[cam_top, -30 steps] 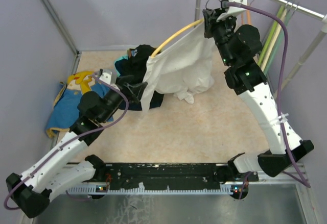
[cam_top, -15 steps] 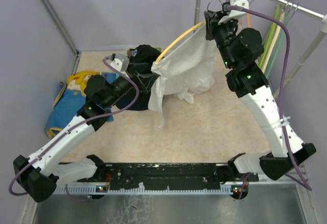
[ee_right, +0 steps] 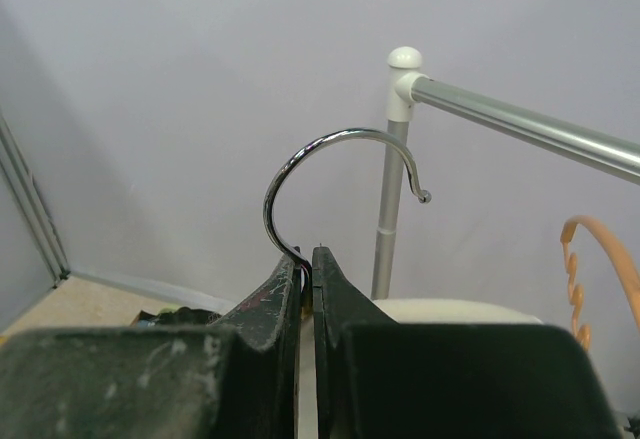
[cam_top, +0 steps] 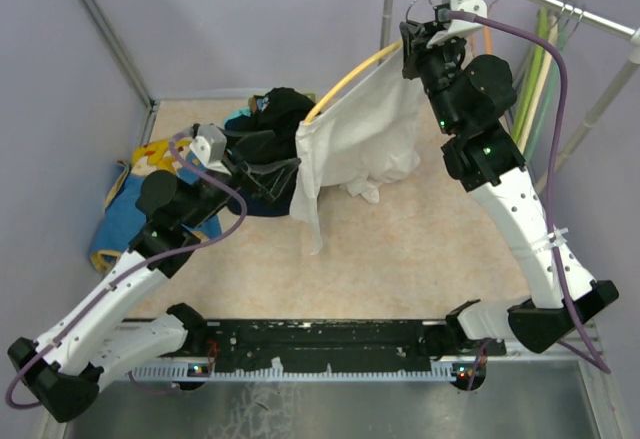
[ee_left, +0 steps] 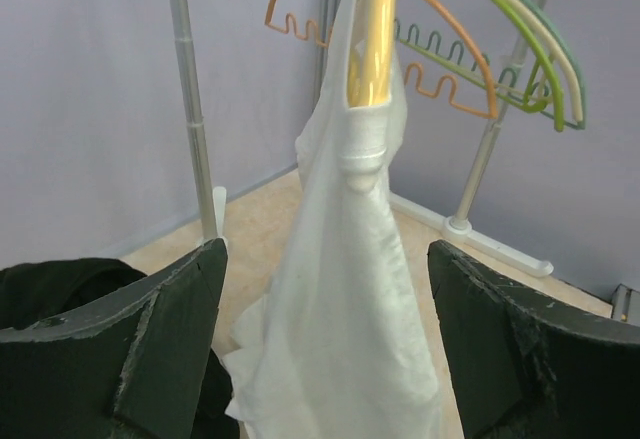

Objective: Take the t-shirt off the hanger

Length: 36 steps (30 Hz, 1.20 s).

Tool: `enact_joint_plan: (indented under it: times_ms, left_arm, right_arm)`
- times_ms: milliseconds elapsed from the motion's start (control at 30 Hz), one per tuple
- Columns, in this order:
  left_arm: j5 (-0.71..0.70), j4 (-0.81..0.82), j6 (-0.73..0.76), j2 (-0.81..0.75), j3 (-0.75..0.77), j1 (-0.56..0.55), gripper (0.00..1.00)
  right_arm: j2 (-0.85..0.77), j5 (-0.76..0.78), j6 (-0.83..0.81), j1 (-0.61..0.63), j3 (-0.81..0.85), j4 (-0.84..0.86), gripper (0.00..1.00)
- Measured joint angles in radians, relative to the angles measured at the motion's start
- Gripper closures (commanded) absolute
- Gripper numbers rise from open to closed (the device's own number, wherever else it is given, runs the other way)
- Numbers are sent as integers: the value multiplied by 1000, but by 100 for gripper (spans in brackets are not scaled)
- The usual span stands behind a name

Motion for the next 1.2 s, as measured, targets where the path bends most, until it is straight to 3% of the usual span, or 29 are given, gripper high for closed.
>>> enact_joint_plan:
  times_ms: [167, 400, 500, 600, 667, 733, 767, 967, 1200]
  left_arm:
    - [8, 3, 2, -34, -7, 0, 12]
    - [37, 0, -6, 74, 10, 0, 16]
    - [42, 2, -13, 96, 10, 0, 35]
    - [42, 7, -21, 100, 10, 0, 44]
    - [42, 13, -25, 100, 12, 0, 64]
    - [41, 21, -28, 99, 15, 0, 93]
    - [42, 23, -30, 98, 16, 0, 99]
    - [5, 24, -35, 62, 13, 0, 100]
    - [-74, 19, -35, -82, -79, -1, 100]
  right_arm:
    - [0, 0, 1, 0, 0, 0, 100]
    - [0, 0, 3, 0, 0, 0, 100]
    - [0, 0, 3, 0, 0, 0, 100]
    - [0, 0, 3, 0, 0, 0, 100]
    - [0, 0, 3, 0, 0, 0, 100]
    - [0, 0, 3, 0, 0, 0, 100]
    - [0, 2, 3, 0, 0, 0, 100]
    - [0, 26, 3, 0, 2, 0, 100]
    - [30, 35, 3, 4, 46, -26, 100]
